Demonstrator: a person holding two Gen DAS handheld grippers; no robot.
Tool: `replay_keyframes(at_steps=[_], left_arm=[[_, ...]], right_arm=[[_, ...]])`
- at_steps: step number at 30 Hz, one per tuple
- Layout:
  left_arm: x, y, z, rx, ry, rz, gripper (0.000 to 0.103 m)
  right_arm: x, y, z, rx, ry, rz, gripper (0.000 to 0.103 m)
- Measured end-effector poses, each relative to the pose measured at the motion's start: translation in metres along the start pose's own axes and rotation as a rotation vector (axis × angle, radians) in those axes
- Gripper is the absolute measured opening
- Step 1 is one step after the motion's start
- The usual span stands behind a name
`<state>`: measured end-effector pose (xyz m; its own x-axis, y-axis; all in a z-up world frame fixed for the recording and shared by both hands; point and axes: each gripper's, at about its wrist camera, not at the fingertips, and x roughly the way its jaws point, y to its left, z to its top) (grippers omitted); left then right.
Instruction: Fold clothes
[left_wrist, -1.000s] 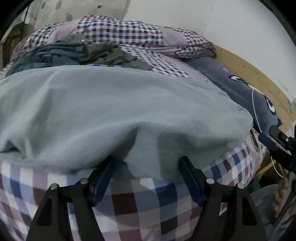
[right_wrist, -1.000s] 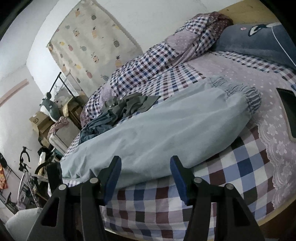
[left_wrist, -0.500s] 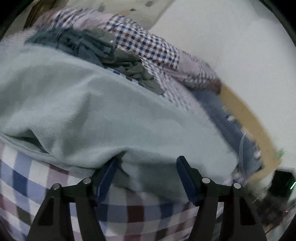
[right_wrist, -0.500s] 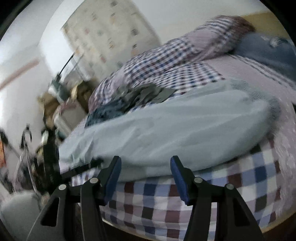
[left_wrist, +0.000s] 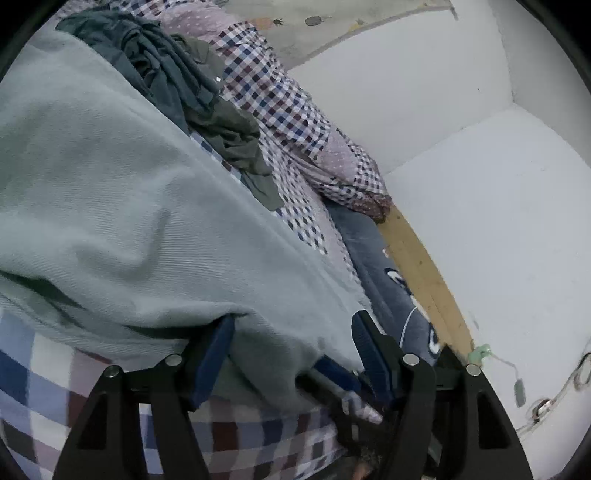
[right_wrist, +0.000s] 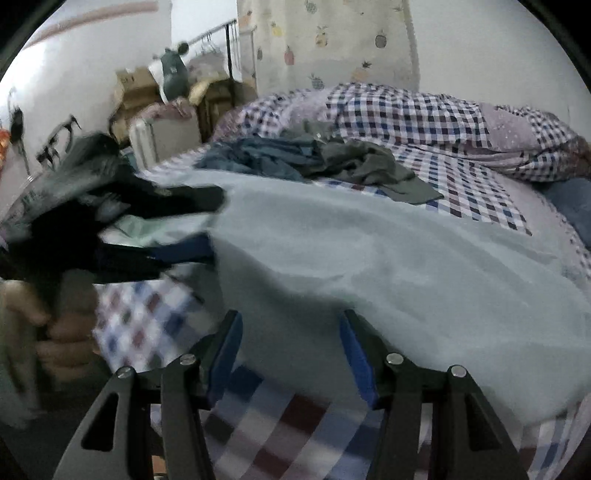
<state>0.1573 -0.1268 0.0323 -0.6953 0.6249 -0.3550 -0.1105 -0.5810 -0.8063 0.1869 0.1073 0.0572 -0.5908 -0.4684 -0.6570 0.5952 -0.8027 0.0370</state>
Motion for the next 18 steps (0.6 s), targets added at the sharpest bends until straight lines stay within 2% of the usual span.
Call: replay_keyframes(at_steps=[1,2,3,4,8,11,15,18], left_arm=[[-0.002,0.001,-0.001,0.008,0.0,0.005,0.07],[-0.004,0.0,-0.002,0.023,0.003,0.021,0.07],[-0.003,-0.002,-0.005,0.058,0.015,0.05,0.07],[-0.002,-0.005,-0.007,0.092,0.026,0.08,0.07],[0.005,-0.027,-0.023,0.265,0.081,0.153,0.07],[0.016,-0.042,-0.034,0.386,0.122,0.201,0.07],[0.032,-0.046,-0.046,0.419,0.203,0.208,0.07],[0.043,-0.047,-0.05,0.408,0.244,0.216,0.07]], right_arm=[[0.008,-0.003,0.002,0.001,0.02,-0.015,0.044],[0.013,-0.007,0.004,0.007,0.034,-0.027,0.021],[0.017,-0.011,0.006,0.013,0.049,-0.039,0.006],[0.019,-0.015,0.009,0.027,0.054,-0.042,0.001],[0.0,-0.042,0.019,0.144,-0.017,-0.058,0.0],[-0.011,-0.072,0.021,0.29,-0.059,-0.067,0.0],[-0.009,-0.092,0.016,0.382,-0.052,-0.038,0.0],[-0.009,-0.085,0.018,0.348,-0.053,-0.01,0.003]])
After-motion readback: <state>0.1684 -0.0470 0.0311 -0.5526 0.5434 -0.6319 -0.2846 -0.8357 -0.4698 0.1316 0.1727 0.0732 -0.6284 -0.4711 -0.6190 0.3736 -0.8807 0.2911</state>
